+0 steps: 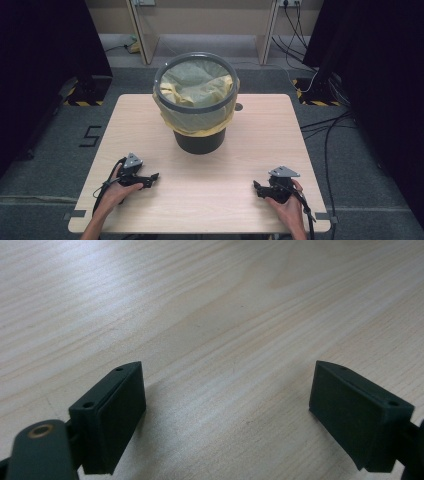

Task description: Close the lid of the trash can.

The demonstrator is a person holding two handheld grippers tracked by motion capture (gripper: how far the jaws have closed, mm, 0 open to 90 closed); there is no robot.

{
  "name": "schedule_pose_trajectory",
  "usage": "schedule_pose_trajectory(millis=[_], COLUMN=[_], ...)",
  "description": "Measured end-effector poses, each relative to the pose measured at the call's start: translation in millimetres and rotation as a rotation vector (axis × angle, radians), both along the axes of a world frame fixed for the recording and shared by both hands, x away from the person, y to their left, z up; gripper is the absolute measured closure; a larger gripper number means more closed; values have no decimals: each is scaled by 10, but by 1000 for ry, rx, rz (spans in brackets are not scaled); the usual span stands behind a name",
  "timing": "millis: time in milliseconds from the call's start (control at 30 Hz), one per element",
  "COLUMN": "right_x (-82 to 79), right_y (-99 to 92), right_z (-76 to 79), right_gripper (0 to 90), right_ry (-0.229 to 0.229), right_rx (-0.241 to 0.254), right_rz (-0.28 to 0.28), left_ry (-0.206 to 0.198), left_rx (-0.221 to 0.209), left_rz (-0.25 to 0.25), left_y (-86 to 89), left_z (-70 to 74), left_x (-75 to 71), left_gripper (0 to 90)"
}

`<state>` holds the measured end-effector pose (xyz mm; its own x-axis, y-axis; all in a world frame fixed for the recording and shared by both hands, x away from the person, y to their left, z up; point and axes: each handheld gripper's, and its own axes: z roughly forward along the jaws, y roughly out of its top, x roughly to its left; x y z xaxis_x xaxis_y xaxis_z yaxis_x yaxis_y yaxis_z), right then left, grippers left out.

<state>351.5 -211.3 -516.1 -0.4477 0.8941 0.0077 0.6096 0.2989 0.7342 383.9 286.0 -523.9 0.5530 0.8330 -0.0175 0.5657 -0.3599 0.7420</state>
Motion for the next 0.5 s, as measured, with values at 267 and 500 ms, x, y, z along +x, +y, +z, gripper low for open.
schedule_pose_trajectory(millis=[267, 500], right_x=[-6, -7], right_y=[16, 16], right_z=[-2, -2], right_gripper=[187, 187], right_ry=[6, 7], right_rx=[-11, -11], right_rz=[5, 4], left_ry=[0, 0], left_rx=[0, -1], left_rz=[0, 0], left_y=[0, -1], left_z=[0, 0], left_x=[0, 0], left_gripper=[137, 137])
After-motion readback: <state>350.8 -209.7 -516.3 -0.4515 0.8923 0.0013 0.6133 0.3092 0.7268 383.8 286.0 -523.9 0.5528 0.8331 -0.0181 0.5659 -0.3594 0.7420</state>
